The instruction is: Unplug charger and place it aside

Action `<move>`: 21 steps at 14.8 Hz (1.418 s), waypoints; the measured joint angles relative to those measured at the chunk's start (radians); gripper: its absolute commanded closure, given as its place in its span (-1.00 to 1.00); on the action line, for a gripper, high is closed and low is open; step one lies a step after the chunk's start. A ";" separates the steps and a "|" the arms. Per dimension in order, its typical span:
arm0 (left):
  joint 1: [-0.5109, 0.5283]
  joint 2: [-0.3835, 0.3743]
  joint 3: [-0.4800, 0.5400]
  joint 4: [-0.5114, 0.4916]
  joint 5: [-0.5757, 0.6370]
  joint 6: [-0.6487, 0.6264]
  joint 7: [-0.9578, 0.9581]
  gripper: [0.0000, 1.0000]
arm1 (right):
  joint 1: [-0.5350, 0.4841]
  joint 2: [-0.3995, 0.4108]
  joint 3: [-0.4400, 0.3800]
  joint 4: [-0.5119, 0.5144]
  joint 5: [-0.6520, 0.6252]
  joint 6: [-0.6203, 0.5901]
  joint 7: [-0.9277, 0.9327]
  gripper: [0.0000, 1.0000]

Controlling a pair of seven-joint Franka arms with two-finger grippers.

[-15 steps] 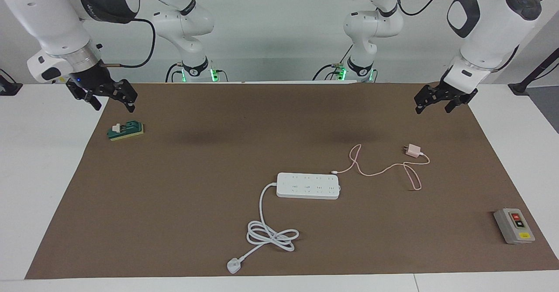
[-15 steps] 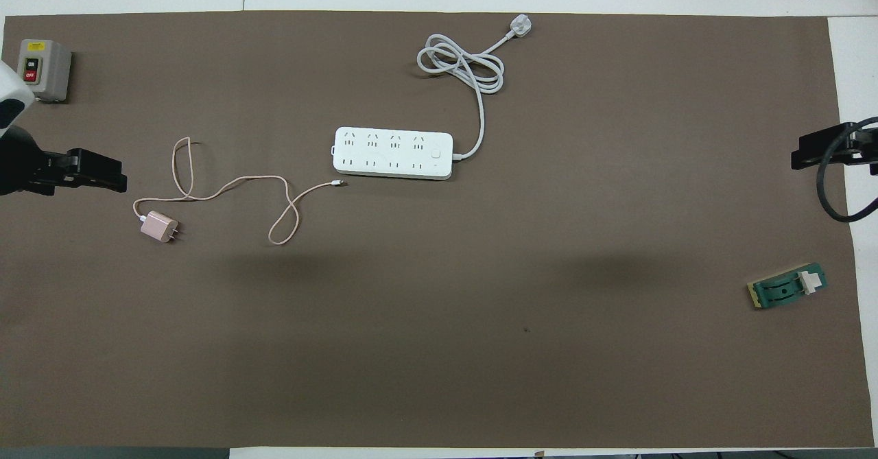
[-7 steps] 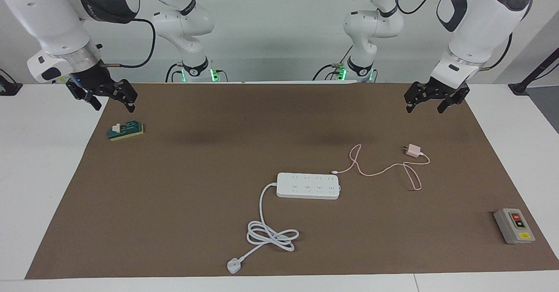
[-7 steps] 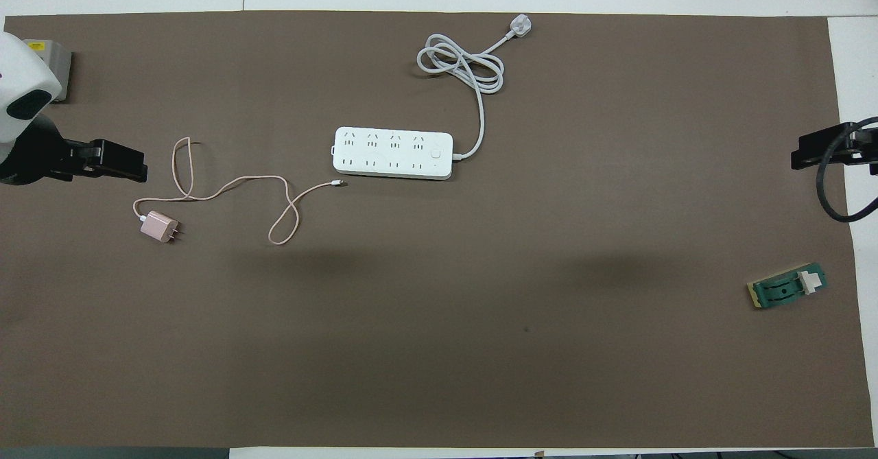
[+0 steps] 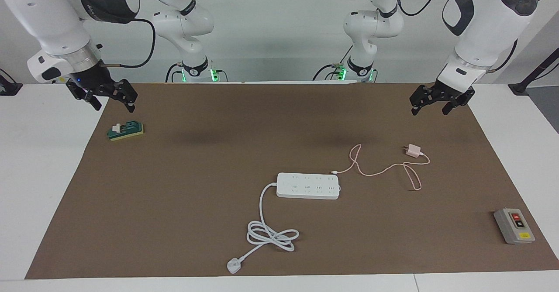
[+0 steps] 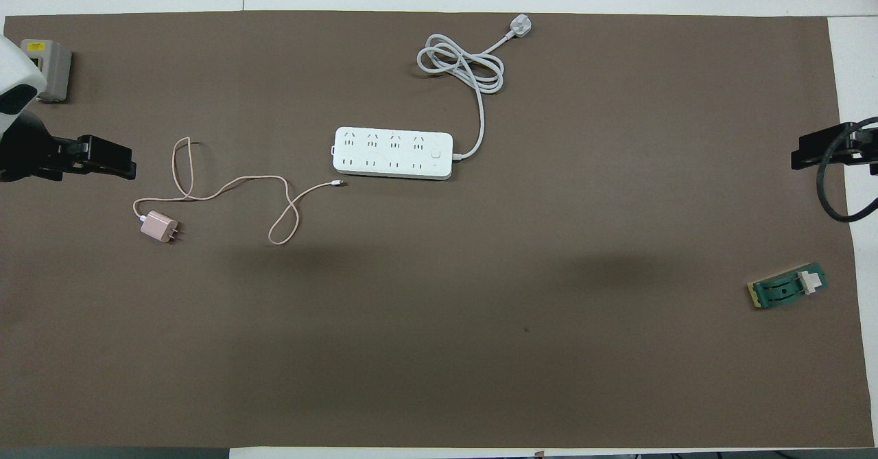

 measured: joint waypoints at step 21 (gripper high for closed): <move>0.047 0.020 -0.015 0.025 -0.061 0.000 0.000 -1.00 | 0.000 0.000 0.000 0.000 0.000 0.000 0.000 -1.00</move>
